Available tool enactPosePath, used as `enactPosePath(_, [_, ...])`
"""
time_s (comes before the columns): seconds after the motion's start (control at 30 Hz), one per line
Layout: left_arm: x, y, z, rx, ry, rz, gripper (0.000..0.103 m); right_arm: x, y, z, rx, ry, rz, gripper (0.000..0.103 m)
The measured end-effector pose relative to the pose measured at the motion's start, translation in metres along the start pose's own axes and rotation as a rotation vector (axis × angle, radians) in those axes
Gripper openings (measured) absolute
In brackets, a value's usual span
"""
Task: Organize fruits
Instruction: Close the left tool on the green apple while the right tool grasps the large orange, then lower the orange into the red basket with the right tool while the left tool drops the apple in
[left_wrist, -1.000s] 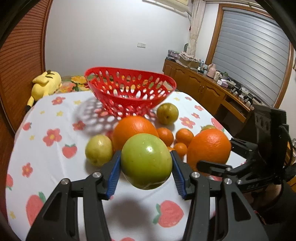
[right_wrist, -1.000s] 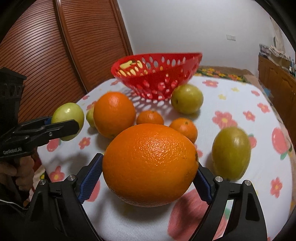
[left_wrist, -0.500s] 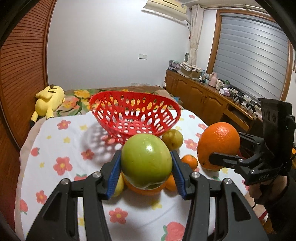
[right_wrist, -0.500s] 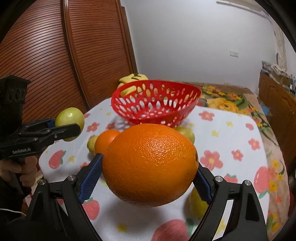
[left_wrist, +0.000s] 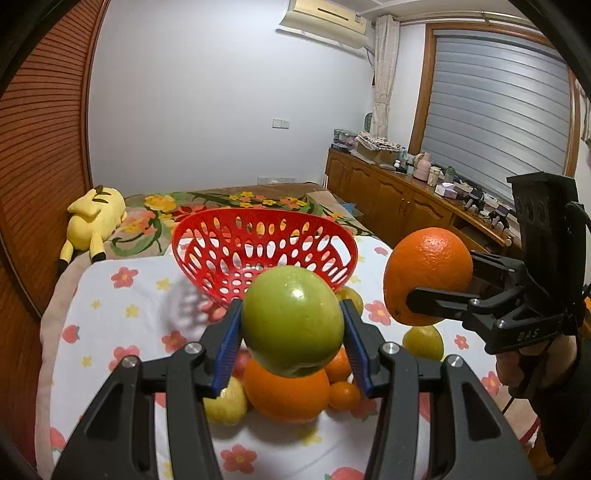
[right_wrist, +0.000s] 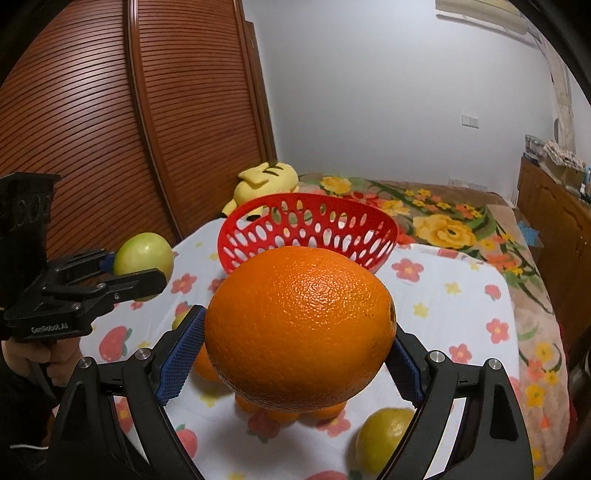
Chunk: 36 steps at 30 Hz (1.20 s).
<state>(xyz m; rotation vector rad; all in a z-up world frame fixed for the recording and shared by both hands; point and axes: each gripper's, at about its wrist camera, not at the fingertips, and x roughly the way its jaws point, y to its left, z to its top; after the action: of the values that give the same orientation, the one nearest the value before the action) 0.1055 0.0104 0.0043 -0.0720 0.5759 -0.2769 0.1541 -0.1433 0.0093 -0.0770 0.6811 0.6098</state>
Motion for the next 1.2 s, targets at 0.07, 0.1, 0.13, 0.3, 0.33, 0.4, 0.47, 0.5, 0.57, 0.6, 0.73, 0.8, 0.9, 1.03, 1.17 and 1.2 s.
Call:
enactPosePath(0.07, [0.002,0.001,0.003,0.007,-0.003,0.002,0.050,0.005,0.000,0.004,-0.015,0.008,-0.007,0.091])
enactPosePath(0.1, [0.004,0.002,0.003,0.007,-0.004,0.003,0.050,0.007,-0.001,0.006,-0.019,0.010,-0.006,0.091])
enactPosePath(0.13, [0.005,0.003,0.004,0.006,-0.002,0.006,0.050,0.010,-0.001,0.009,-0.023,0.012,-0.003,0.091])
enactPosePath(0.3, [0.015,0.014,0.008,-0.007,0.005,0.018,0.050,0.027,-0.007,0.021,-0.037,0.031,0.001,0.091])
enactPosePath(0.33, [0.017,0.016,0.009,-0.006,0.005,0.020,0.050,0.031,-0.008,0.023,-0.041,0.036,0.001,0.091])
enactPosePath(0.4, [0.021,0.020,0.011,0.000,0.004,0.024,0.050,0.040,-0.008,0.028,-0.055,0.046,-0.001,0.091])
enactPosePath(0.47, [0.024,0.024,0.012,0.000,0.004,0.030,0.050,0.049,-0.010,0.032,-0.059,0.057,0.000,0.091])
enactPosePath(0.5, [0.026,0.027,0.013,-0.003,0.003,0.030,0.050,0.053,-0.011,0.033,-0.058,0.064,0.005,0.091])
enactPosePath(0.57, [0.029,0.033,0.013,-0.015,0.005,0.030,0.050,0.062,-0.011,0.035,-0.060,0.077,0.008,0.091])
enactPosePath(0.6, [0.031,0.036,0.013,-0.020,0.007,0.030,0.050,0.067,-0.012,0.036,-0.058,0.083,0.008,0.091])
enactPosePath(0.73, [0.041,0.045,0.013,-0.024,0.022,0.027,0.050,0.081,-0.013,0.042,-0.056,0.095,0.009,0.091])
enactPosePath(0.8, [0.046,0.049,0.013,-0.021,0.031,0.031,0.050,0.088,-0.014,0.045,-0.063,0.104,0.007,0.091])
enactPosePath(0.9, [0.052,0.051,0.014,-0.017,0.039,0.032,0.050,0.102,-0.013,0.048,-0.082,0.125,-0.008,0.091])
enactPosePath(1.03, [0.057,0.051,0.016,-0.011,0.040,0.025,0.050,0.127,-0.013,0.049,-0.125,0.185,-0.031,0.091])
enactPosePath(1.17, [0.063,0.052,0.019,-0.012,0.046,0.024,0.050,0.148,-0.017,0.052,-0.155,0.247,-0.044,0.091])
enactPosePath(1.2, [0.065,0.053,0.019,-0.012,0.048,0.022,0.050,0.152,-0.017,0.052,-0.165,0.260,-0.048,0.091])
